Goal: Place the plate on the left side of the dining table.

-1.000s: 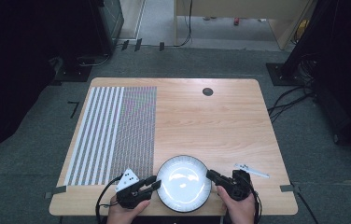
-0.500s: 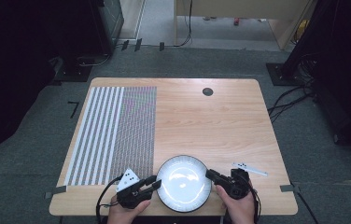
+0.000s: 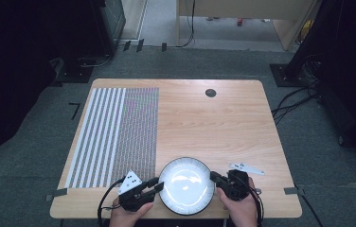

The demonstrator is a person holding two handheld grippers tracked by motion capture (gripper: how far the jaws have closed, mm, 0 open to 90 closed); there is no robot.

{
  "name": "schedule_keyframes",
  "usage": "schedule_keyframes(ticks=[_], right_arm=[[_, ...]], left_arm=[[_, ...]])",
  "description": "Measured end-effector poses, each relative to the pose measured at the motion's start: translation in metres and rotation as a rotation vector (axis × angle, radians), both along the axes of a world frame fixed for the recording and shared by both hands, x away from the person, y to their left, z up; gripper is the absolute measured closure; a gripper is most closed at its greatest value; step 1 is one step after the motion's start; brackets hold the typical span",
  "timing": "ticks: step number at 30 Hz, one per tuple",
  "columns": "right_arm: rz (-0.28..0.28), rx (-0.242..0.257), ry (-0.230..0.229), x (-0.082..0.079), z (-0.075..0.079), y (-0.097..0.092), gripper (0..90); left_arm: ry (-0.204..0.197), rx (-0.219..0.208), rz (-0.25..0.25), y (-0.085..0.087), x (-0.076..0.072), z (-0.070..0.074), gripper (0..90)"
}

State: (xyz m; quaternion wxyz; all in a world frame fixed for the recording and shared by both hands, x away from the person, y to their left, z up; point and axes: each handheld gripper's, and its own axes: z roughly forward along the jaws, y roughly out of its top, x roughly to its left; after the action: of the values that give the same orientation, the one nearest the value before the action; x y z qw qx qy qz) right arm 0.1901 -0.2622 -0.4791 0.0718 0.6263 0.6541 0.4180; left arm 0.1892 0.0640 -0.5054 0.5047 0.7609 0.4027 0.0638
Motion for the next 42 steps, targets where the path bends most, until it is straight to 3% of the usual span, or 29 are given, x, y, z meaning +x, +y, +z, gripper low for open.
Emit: schedule_keyframes(ticks=[9,42], right_arm=[[-0.031,-0.002,-0.014,-0.0022,-0.0009,0.0031,89.0],[-0.043,0.021,-0.018,-0.0044,0.0029,-0.0061,89.4]], left_arm=[[-0.013,0.011,-0.005,-0.0012,-0.0010,-0.0002,65.6],[-0.003,0.004,-0.024,0.0009,-0.0004,0.0006,55.9]])
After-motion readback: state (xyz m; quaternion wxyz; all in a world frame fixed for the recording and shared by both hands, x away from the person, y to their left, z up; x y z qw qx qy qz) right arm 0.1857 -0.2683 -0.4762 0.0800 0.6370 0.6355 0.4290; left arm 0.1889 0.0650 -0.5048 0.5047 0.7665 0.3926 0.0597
